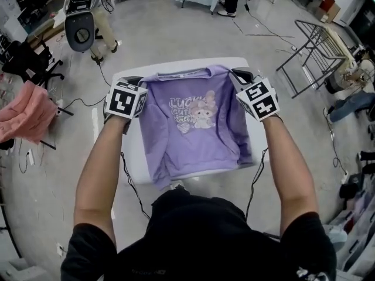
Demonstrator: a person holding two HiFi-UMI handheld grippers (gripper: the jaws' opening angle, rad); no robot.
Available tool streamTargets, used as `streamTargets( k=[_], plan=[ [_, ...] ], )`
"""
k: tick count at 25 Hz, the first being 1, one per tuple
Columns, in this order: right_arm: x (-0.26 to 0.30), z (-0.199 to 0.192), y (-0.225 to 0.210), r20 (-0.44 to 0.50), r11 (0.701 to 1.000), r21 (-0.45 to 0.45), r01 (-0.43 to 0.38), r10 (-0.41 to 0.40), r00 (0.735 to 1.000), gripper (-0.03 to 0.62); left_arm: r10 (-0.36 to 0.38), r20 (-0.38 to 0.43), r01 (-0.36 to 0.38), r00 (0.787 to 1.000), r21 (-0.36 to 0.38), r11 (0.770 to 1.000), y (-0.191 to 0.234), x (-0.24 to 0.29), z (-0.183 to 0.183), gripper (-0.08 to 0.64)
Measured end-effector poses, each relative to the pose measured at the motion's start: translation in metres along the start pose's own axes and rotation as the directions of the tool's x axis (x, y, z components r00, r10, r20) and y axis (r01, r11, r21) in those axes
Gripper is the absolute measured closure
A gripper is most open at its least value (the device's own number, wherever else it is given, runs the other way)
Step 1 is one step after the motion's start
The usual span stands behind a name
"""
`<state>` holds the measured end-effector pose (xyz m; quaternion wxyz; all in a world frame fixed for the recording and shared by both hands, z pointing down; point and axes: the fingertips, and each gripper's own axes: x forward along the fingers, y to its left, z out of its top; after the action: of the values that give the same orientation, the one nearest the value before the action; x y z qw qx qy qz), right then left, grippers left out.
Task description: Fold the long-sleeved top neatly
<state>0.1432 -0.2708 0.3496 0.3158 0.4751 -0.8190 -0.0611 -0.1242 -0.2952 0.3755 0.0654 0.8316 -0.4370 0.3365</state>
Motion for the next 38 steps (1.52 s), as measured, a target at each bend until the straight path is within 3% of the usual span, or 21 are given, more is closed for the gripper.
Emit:
streamTargets(
  k=[11, 16, 23, 29, 36, 38],
  plan=[
    [0.114, -0.061, -0.008, -0.137, 0.994, 0.106, 0.004, 0.010, 0.991, 0.574, -0.072, -0.107, 0.072, 0.992, -0.002, 0.997, 0.033, 0.113, -0.039, 0.543],
    [0.162, -0.091, -0.018, -0.174, 0.988, 0.145, -0.048, 0.073, 0.982, 0.574, -0.073, -0.173, 0.072, 0.982, -0.010, 0.997, 0.038, 0.156, -0.053, 0.543],
    [0.233, -0.134, -0.023, -0.219, 0.970, 0.189, -0.154, 0.194, 0.956, 0.575, -0.035, -0.268, 0.018, 0.963, -0.066, 0.998, 0.054, 0.222, -0.072, 0.543],
    [0.284, -0.164, -0.020, -0.261, 0.949, 0.240, -0.204, 0.265, 0.928, 0.574, 0.012, -0.360, -0.034, 0.933, -0.056, 0.998, 0.064, 0.267, -0.101, 0.543],
    [0.308, -0.182, -0.014, -0.288, 0.942, 0.224, -0.248, 0.307, 0.907, 0.571, -0.012, -0.421, -0.047, 0.907, -0.129, 0.990, 0.067, 0.289, -0.126, 0.535],
    [0.310, -0.185, -0.013, -0.288, 0.936, 0.243, -0.252, 0.318, 0.903, 0.569, -0.020, -0.416, -0.044, 0.909, -0.143, 0.989, 0.068, 0.291, -0.127, 0.535]
  ],
)
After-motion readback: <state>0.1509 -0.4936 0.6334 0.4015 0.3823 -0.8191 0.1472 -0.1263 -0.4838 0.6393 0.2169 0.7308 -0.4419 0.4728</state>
